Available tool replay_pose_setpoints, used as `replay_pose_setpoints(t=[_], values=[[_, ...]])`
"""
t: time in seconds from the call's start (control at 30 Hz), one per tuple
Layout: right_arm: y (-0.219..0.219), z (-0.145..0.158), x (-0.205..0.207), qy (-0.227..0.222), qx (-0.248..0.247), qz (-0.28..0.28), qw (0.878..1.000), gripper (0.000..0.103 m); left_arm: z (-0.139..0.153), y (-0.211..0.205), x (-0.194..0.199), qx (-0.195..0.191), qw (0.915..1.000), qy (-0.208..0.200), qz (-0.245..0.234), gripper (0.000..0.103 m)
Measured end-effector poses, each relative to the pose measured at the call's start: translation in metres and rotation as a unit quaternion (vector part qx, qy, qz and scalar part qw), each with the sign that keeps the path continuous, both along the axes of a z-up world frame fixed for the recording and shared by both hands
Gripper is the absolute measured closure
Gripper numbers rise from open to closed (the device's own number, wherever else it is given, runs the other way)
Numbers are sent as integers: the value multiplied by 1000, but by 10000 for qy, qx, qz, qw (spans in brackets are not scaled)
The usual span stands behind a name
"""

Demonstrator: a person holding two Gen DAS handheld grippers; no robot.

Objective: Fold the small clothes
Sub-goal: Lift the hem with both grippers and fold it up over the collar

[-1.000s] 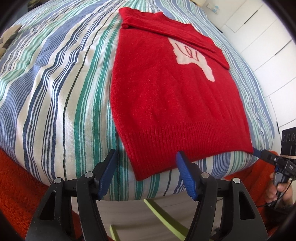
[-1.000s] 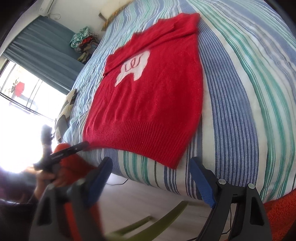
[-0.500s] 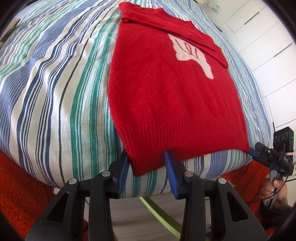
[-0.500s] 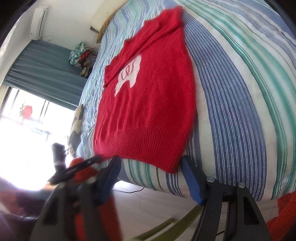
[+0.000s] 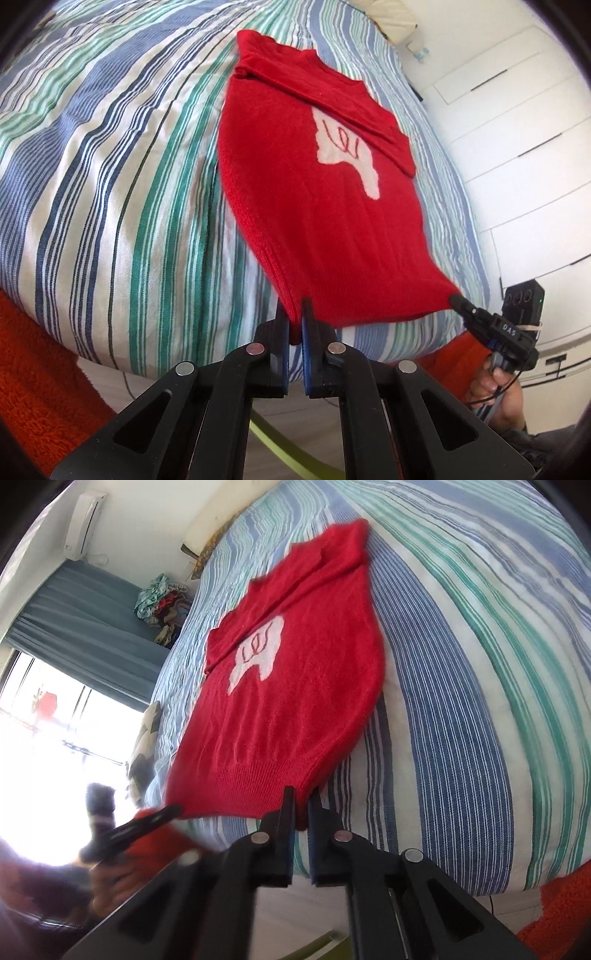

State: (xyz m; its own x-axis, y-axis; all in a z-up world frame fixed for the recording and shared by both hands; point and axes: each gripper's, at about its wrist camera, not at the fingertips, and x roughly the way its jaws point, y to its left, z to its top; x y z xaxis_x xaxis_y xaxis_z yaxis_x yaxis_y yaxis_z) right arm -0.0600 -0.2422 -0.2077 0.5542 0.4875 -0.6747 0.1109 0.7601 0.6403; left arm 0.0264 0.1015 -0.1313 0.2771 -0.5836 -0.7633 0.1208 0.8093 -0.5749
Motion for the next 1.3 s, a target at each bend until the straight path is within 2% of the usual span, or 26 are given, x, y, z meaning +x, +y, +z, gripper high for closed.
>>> replay_pose_setpoints(t=[0.07,0.17,0.27,0.33,0.4,0.53,0.7,0.83,0.9,1.0,1.03,1.07,1.13,1.2,1.3], values=[[-1,11,8,-211,-35,-51,9998,97,13,4,18,-285,9993,-120,188,100],[-9,29,36,-543,-88,-163,9984,97,35,4,66,-562,9965,-420,449,100],[-23,44,86,-844,-246,-341,9955,97,52,-5,127,-514,9935,-804,619,100],[-36,51,126,-1042,-346,-471,9928,97,54,-12,172,-516,9924,-849,724,100],[-46,57,169,-1211,-389,-559,9903,97,50,-22,219,-431,9921,-824,846,100],[-63,57,262,-1227,-480,-650,9892,97,29,-45,304,-95,9917,-651,1102,100],[-77,37,350,-964,-696,-754,9900,97,6,-65,362,453,9906,-616,1130,100],[-82,13,391,-780,-848,-810,9900,97,-8,-80,384,967,9875,-755,985,99],[-83,3,403,-724,-862,-837,9901,97,-14,-85,394,1147,9865,-699,932,93],[-83,-8,412,-676,-904,-842,9900,95,-11,-83,401,1276,9844,-670,1005,64],[-82,-9,414,-662,-981,-861,9892,86,-5,-79,399,1327,9819,-785,1096,46],[-82,-7,415,-653,-1046,-883,9884,66,4,-75,394,1373,9789,-946,1185,37],[-86,3,408,-785,-1150,-941,9858,50,23,-67,380,1416,9730,-1307,1269,34],[-83,25,394,-1089,-1438,-847,9799,50,39,-67,355,1414,9711,-1575,1101,34],[-57,54,362,-1570,-1668,-67,9734,50,49,-84,301,1344,9697,-2013,332,30]])
